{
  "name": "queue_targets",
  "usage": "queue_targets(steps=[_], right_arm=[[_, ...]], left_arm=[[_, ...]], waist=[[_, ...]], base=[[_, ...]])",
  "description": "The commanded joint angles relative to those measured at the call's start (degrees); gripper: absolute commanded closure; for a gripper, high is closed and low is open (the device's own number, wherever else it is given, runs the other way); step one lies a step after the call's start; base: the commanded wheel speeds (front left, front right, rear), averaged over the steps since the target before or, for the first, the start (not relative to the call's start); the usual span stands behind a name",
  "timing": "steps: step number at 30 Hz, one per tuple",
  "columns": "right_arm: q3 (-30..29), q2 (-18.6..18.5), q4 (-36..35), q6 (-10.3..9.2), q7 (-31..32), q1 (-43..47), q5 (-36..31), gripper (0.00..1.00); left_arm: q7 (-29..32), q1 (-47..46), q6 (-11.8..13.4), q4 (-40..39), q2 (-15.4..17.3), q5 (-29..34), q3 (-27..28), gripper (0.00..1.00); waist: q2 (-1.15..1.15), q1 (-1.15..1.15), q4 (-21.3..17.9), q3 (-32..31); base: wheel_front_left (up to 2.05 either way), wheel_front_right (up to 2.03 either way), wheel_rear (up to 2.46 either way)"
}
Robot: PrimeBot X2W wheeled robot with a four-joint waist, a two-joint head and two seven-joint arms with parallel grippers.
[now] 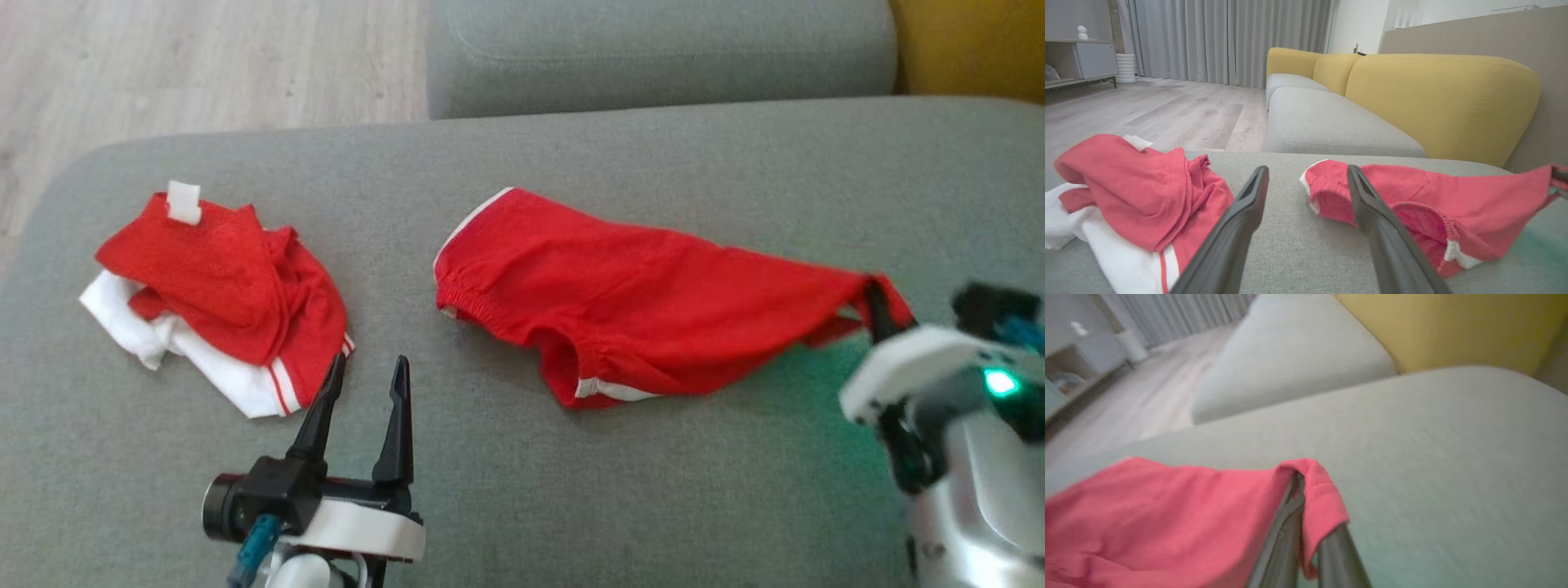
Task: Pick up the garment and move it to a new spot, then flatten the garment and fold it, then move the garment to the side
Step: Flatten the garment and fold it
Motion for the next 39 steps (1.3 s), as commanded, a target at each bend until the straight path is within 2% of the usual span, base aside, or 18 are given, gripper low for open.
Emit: queue_targets(steps=[1,5,11,12,13,19,23,32,39], right_arm=[[-0.57,-0.01,-2.29,-0.04,0.12,-3.27,-2.13,1.0],[-4.26,0.34,-2.16,-0.04,1.04,-2.89,-6.09,1.0],[-4.99,0.67,-0.73,-0.04,2.22,-4.09,-8.89,1.0],[-4.75,0.69,-0.44,-0.04,1.85,-4.47,-9.79,0.7],[-4.72,0.69,-0.16,-0.04,1.35,-4.84,-10.86,0.0],[-5.35,0.53,-0.75,-0.04,-3.11,-5.77,-15.35,0.0],[-3.95,0.7,-3.63,-0.04,-7.69,-3.9,-14.91,0.0],[5.2,0.81,-13.73,-0.04,-17.62,7.54,-7.58,0.0],[7.01,0.82,-16.66,-0.04,-21.34,14.34,-3.82,0.0]], left_arm=[[-0.54,-2.83,-0.35,-1.68,0.02,0.53,1.94,0.0],[-0.54,-3.51,-0.65,-1.46,0.02,0.7,2.01,0.0],[-0.54,-4.18,-0.82,-1.07,0.02,0.55,1.18,0.0],[-0.54,-4.22,-0.83,-1.05,0.02,0.48,1.05,0.0],[-0.54,-4.26,-0.84,-1.01,0.02,0.42,0.9,0.0],[-0.54,-4.33,-0.62,-1.05,0.02,0.29,0.78,0.0],[-0.54,-4.1,-0.37,-1.53,0.02,0.29,1.11,0.0],[-0.54,-3.5,-0.58,-2.66,0.02,0.46,1.15,0.0],[-0.54,-3.23,-0.83,-2.83,0.02,0.24,0.28,0.0]], waist=[[0.0,0.0,-0.57,0.79],[0.0,0.0,-0.83,1.39],[0.0,0.0,-0.33,1.57],[0.0,0.0,-0.22,1.58],[0.0,0.0,-0.06,1.56],[0.0,0.0,0.02,1.03],[0.0,0.0,-0.85,0.36],[0.0,0.0,-3.92,-0.6],[0.0,0.0,-5.62,-0.52]], base=[[0.0,0.0,0.0],[0.0,0.0,0.0],[0.0,0.0,0.0],[0.0,0.0,0.0],[0.0,0.0,0.0],[0.0,0.0,0.0],[0.0,0.0,0.0],[0.0,0.0,0.0],[0.0,0.0,0.0]])
